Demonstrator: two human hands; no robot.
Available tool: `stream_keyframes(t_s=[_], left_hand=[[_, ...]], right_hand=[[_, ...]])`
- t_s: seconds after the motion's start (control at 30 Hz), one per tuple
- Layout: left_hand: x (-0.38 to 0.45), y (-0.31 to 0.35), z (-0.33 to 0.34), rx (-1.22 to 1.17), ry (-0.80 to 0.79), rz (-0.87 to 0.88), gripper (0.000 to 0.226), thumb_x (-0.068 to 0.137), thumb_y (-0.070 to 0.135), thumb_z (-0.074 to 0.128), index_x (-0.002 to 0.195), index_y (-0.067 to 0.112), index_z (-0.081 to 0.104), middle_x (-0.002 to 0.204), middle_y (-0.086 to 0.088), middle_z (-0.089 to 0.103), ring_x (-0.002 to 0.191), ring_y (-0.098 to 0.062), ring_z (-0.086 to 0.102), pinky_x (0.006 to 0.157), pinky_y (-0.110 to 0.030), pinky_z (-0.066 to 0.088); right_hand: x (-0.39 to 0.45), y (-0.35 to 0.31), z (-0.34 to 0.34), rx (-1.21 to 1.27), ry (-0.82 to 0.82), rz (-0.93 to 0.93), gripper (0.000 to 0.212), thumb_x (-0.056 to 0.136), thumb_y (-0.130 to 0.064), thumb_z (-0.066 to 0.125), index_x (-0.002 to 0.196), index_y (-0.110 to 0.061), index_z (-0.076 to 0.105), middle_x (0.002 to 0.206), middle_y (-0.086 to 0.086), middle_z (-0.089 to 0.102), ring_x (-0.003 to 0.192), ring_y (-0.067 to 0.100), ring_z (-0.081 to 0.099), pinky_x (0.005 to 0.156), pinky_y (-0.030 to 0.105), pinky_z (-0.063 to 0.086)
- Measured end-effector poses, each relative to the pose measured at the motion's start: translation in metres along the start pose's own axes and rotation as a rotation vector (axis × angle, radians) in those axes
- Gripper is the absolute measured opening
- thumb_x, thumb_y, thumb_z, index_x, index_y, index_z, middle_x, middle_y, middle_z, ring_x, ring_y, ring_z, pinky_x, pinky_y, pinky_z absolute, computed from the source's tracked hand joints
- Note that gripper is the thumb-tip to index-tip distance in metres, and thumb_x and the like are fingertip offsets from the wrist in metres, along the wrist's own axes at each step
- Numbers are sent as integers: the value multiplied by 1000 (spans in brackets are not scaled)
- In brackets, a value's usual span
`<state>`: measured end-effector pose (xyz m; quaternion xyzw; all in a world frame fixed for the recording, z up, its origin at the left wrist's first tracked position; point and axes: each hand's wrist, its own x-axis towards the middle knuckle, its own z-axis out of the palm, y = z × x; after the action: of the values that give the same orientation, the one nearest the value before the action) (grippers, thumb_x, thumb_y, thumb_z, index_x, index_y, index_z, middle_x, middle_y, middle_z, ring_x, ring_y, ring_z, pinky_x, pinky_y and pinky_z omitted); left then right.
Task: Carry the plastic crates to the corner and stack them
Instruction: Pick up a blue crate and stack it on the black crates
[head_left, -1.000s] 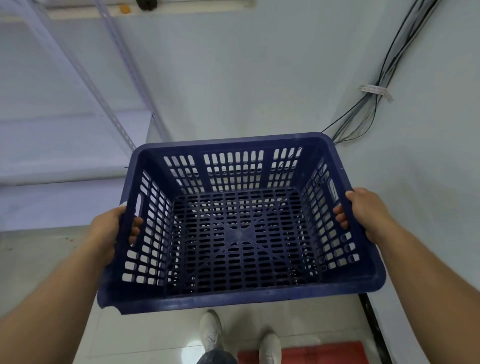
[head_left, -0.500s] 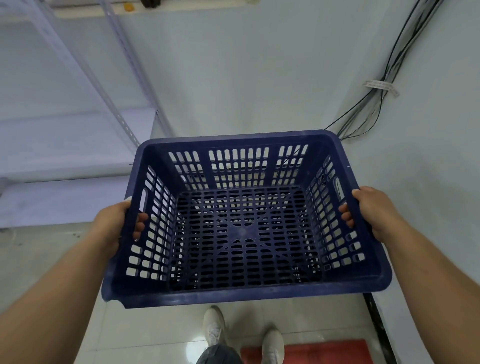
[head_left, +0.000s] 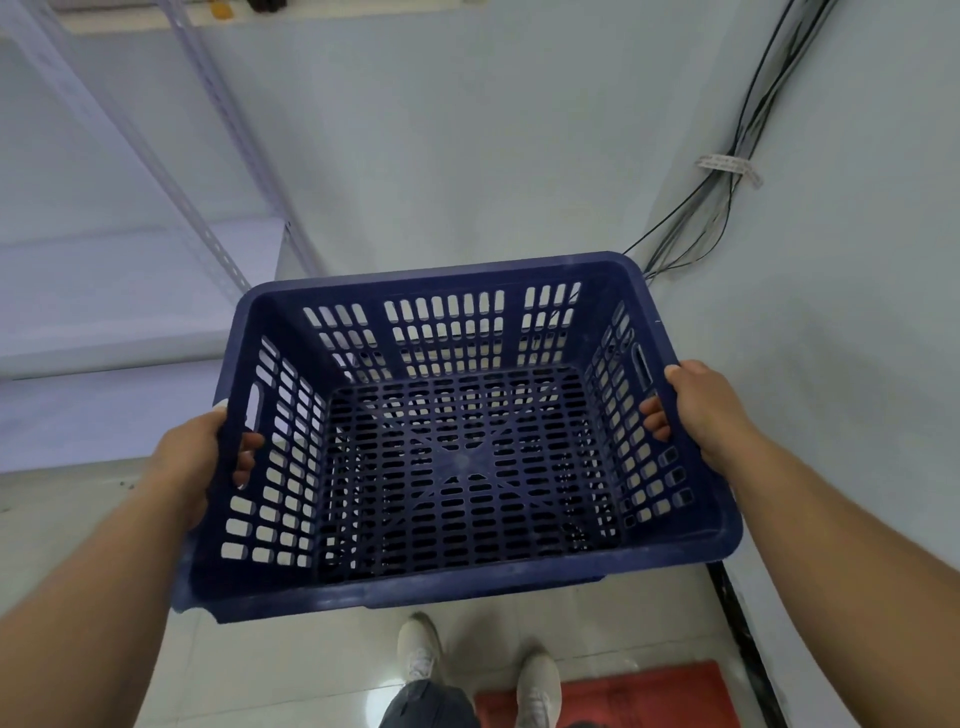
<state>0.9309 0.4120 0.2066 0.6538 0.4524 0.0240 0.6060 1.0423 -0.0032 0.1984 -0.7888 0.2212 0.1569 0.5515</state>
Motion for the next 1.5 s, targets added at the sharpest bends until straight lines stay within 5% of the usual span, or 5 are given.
stream_keyframes(t_s=[1.1,1.17,1.3,1.4,1.5], left_hand=[[7,1,0,305,53,44,29,93,23,36,105,7,57,87,-18,61,69,-31,56,59,-38,45],[5,3,1,525,146,113,30,96,16,36,111,-1,55,104,-23,62,91,-39,59,75,-42,45],[-17,7,11,661,290,281,44,91,24,41,131,8,45,126,-25,51,111,-44,50,91,-49,44],[-49,6,28,575,175,501,43,89,28,46,130,14,49,117,-8,57,102,-29,55,90,-41,44],[-74,2,44,477,41,476,47,94,23,48,139,12,43,127,-6,55,112,-23,51,94,-32,37]], right_hand=[[1,2,9,-280,152,-67,25,101,-22,25,105,-7,45,87,20,60,56,25,53,49,31,44],[0,1,8,-334,169,-84,27,101,-24,25,107,-6,45,99,23,61,64,29,58,57,35,49],[-9,2,5,-527,235,-188,47,97,-24,40,140,-5,34,135,25,43,118,41,47,95,46,41],[-24,4,7,-661,301,-395,62,91,-26,54,144,-7,30,140,21,37,128,37,36,103,47,36],[-41,6,11,-643,323,-536,57,90,-29,55,139,-6,40,138,18,40,128,34,36,106,45,35]])
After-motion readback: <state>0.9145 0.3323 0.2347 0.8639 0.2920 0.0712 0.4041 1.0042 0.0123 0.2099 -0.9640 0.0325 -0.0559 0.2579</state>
